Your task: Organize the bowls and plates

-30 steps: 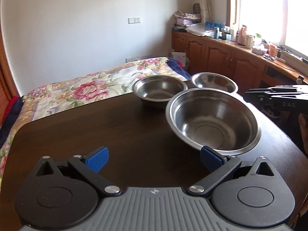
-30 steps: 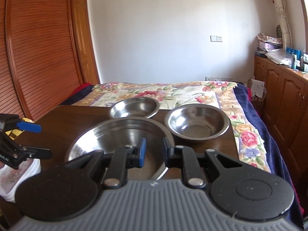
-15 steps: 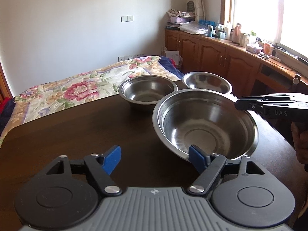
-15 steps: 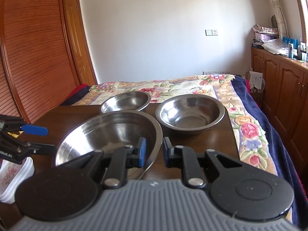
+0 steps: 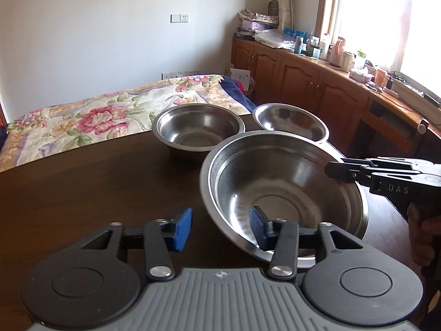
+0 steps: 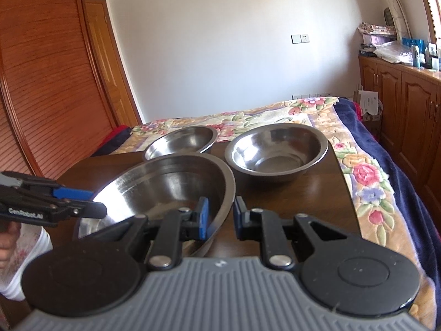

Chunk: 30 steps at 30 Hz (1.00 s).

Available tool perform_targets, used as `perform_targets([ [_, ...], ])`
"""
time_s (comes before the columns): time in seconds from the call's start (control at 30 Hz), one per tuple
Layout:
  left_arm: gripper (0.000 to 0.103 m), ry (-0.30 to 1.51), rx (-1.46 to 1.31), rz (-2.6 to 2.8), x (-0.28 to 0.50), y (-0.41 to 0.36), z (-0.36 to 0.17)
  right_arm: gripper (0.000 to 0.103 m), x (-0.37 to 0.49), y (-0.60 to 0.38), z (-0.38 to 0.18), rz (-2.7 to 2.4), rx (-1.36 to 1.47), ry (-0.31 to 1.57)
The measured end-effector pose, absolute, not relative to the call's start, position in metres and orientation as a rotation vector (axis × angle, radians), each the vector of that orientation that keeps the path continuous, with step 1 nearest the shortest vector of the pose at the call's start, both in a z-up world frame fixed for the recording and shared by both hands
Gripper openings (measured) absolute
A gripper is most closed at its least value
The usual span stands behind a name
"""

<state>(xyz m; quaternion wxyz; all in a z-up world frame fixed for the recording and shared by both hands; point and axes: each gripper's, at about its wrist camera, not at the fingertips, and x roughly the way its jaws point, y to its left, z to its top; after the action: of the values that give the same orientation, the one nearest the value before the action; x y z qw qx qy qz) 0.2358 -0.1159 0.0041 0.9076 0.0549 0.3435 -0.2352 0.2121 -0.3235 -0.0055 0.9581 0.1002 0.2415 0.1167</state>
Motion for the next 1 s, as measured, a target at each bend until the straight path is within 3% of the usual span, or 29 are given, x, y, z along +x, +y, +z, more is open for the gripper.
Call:
perform_targets([
  [0.27,0.04,0.725,0.105,-0.472,0.244,-0.121,-0.002,0.021,0.217,-0.322,-0.013,0.239,0.267,0.477],
  [0.43,0.025,0.731,0.087,-0.473,0.246,-0.12,-0.005,0.021,0.216,-0.322,-0.016,0.243,0.277,0.456],
  [1.0,0.021,0.693,0.01,-0.501,0.208,-0.108,0.01,0.02,0.188,-0.317,-0.009,0.231,0.292,0.457],
])
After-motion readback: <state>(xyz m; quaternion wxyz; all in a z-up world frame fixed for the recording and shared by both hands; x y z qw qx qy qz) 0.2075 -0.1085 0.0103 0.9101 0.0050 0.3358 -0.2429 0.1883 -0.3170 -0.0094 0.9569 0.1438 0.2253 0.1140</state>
